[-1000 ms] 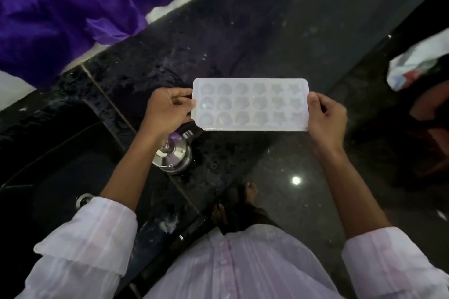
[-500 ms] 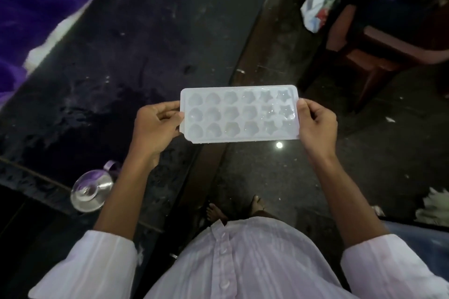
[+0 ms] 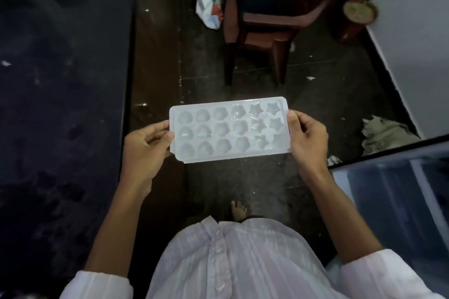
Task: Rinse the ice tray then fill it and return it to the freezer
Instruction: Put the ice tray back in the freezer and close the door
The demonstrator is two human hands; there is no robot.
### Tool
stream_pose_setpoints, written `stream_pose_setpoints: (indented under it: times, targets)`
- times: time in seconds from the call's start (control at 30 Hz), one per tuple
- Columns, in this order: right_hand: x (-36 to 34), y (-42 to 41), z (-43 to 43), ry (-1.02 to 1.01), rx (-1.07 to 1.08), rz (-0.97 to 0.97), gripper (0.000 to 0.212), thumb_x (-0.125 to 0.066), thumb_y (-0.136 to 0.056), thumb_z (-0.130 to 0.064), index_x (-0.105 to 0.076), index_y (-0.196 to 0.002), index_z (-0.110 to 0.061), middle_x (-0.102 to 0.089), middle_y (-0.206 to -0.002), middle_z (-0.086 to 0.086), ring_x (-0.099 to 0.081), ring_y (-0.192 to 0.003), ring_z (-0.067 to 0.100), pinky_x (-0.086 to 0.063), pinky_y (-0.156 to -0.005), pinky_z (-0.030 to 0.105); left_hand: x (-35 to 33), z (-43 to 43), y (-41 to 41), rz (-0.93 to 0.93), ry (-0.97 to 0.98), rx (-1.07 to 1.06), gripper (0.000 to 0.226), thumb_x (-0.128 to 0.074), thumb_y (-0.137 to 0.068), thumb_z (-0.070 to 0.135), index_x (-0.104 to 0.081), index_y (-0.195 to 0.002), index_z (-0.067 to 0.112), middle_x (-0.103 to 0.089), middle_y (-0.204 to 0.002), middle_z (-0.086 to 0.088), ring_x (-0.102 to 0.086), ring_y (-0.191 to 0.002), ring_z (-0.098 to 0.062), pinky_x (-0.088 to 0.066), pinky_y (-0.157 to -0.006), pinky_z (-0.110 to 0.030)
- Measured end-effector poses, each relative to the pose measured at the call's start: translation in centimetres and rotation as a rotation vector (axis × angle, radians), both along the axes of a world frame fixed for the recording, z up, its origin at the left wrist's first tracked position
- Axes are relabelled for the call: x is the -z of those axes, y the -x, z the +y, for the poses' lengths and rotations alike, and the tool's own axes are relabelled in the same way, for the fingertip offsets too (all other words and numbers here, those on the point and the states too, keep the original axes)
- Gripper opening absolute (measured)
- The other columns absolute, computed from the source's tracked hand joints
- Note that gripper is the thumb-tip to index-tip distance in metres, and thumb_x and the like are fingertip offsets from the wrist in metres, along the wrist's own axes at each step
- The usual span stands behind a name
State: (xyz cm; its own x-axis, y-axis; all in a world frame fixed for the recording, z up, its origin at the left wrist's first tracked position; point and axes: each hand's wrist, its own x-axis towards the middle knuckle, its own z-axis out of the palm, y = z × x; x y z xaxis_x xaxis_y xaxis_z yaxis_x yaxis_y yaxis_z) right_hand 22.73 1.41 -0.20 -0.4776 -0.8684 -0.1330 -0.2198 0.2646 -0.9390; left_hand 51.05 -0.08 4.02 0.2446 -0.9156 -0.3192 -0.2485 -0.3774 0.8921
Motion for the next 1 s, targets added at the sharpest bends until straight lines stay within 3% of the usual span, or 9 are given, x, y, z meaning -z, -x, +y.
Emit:
stream_pose_setpoints:
  times: [0.13, 0.23, 0.3, 0.43, 0.57, 0.83, 1.0]
  targets:
    - [0.3, 3.6, 1.1, -0.03, 0.145, -0.003, 0.024, -0.053, -0.101, -0.036, -0.075, -0.104, -0.028, -0.076, -0.093, -0.012, -0.072, -0.088, 0.006, -0.062, -0.077, 0.04, 0.2, -2.5, 3.9, 0.007, 0.0, 0.129, 0.029, -0.064, -0.095, 0.01, -0.068, -0.121, 0.021, -0.073, -0.097, 0.014, -0.072, -0.086, 0.003, -0.058, -0.066, -0.016]
    - [0.2, 5.6, 1.9, -0.035, 0.28, -0.007, 0.021, -0.053, -0.102, -0.033, -0.074, -0.1, -0.034, -0.075, -0.089, -0.017, -0.072, -0.086, 0.006, -0.061, -0.072, 0.032, 0.3, -4.7, 7.0, 0.018, -0.005, 0.241, 0.029, -0.064, -0.095, 0.01, -0.068, -0.12, 0.024, -0.071, -0.098, 0.016, -0.072, -0.087, 0.003, -0.057, -0.067, -0.016]
    - [0.2, 6.9, 2.4, -0.058, 0.378, -0.012, 0.023, -0.053, -0.102, -0.031, -0.075, -0.106, -0.028, -0.073, -0.09, -0.019, -0.071, -0.087, 0.004, -0.06, -0.072, 0.026, 0.2, -6.2, 9.2, 0.022, -0.016, 0.321, 0.029, -0.065, -0.094, 0.011, -0.068, -0.12, 0.024, -0.071, -0.098, 0.017, -0.071, -0.09, -0.001, -0.058, -0.073, -0.021]
    - [0.7, 9.2, 3.5, -0.104, 0.57, 0.003, 0.028, -0.053, -0.101, -0.035, -0.073, -0.116, -0.023, -0.073, -0.106, -0.012, -0.068, -0.099, 0.006, -0.059, -0.089, 0.039, 0.3, -9.4, 13.4, 0.061, -0.03, 0.519, 0.024, -0.066, -0.093, 0.01, -0.069, -0.111, 0.027, -0.076, -0.085, 0.016, -0.073, -0.085, -0.001, -0.057, -0.064, -0.015]
    - [0.4, 11.4, 5.1, -0.112, 0.762, -0.029, 0.026, -0.054, -0.101, -0.035, -0.075, -0.112, -0.024, -0.074, -0.102, -0.013, -0.068, -0.097, 0.004, -0.057, -0.091, 0.039, 0.1, -11.7, 18.2, 0.084, -0.057, 0.693, 0.024, -0.067, -0.093, 0.01, -0.071, -0.114, 0.02, -0.078, -0.089, 0.007, -0.075, -0.087, -0.011, -0.059, -0.07, -0.021]
    - [-0.3, 17.4, 9.8, -0.077, 1.108, -0.059, 0.024, -0.056, -0.099, -0.037, -0.077, -0.104, -0.028, -0.077, -0.094, -0.012, -0.072, -0.092, 0.009, -0.06, -0.085, 0.041, -0.1, -12.2, 30.1, 0.144, -0.092, 0.992, 0.025, -0.067, -0.093, 0.009, -0.07, -0.117, 0.017, -0.078, -0.089, 0.002, -0.075, -0.087, -0.013, -0.06, -0.071, -0.025]
    - [-1.2, 21.9, 13.6, -0.043, 1.235, -0.04, 0.023, -0.055, -0.101, -0.034, -0.077, -0.099, -0.028, -0.077, -0.088, -0.01, -0.072, -0.086, 0.01, -0.053, -0.067, 0.024, 0.0, -10.2, 37.5, 0.157, -0.091, 1.11, 0.026, -0.066, -0.093, 0.008, -0.07, -0.116, 0.019, -0.078, -0.087, 0.003, -0.075, -0.087, -0.013, -0.059, -0.074, -0.029]
